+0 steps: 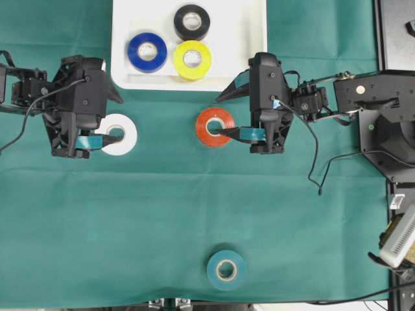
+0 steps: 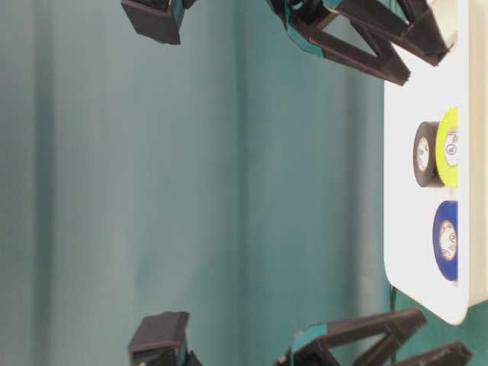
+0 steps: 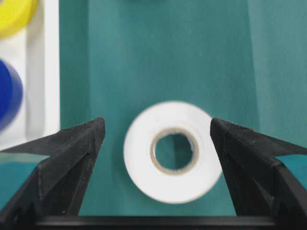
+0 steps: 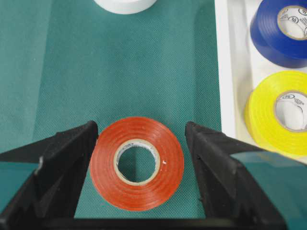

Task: Put the tape alternately from left to right into the white case.
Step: 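Open the right gripper and withdraw it toward the red tape, then lower the left gripper onto the white tape roll and grasp it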

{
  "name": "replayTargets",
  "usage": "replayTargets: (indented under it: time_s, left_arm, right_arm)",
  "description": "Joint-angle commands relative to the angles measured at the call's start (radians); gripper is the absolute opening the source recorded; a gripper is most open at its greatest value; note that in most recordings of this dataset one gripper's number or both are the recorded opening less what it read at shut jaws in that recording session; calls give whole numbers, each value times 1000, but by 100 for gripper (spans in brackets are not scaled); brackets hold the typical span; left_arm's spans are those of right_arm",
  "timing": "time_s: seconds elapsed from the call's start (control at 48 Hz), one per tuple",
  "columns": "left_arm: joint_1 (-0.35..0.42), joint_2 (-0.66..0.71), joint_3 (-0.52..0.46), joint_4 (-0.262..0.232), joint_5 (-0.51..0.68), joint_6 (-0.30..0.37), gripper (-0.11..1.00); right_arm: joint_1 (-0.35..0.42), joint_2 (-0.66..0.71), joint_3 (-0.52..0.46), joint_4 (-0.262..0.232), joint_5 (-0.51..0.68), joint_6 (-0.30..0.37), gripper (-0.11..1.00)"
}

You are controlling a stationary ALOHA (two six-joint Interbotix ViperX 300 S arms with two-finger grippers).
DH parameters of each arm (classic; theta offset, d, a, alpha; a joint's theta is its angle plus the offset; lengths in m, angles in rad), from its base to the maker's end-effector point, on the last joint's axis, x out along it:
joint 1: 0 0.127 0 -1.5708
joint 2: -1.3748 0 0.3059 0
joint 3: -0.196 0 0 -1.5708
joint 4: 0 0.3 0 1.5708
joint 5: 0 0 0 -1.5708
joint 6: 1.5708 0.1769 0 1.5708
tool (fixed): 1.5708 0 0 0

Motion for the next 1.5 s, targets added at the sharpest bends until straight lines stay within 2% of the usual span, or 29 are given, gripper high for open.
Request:
replayTargets:
  time_s: [0.0, 0.438, 0.834, 1.063, 1.48]
  left_arm:
    - [-3, -9, -5, -2, 3, -15, 68]
    - [2, -8, 5, -2, 37, -52, 68]
    - [20, -3, 14, -2, -2, -54, 68]
    - [20, 141, -17, -2, 5, -60, 67]
    - [48, 207, -41, 0, 9, -61, 67]
  right_arm:
    - [3, -12, -15, -2, -8, -2, 76]
    - [3, 0, -18, 0, -8, -2, 76]
    - [2, 2, -21, -32, -8, -3, 76]
    - [3, 0, -21, -32, -8, -3, 76]
    - [2, 8, -18, -32, -8, -2, 76]
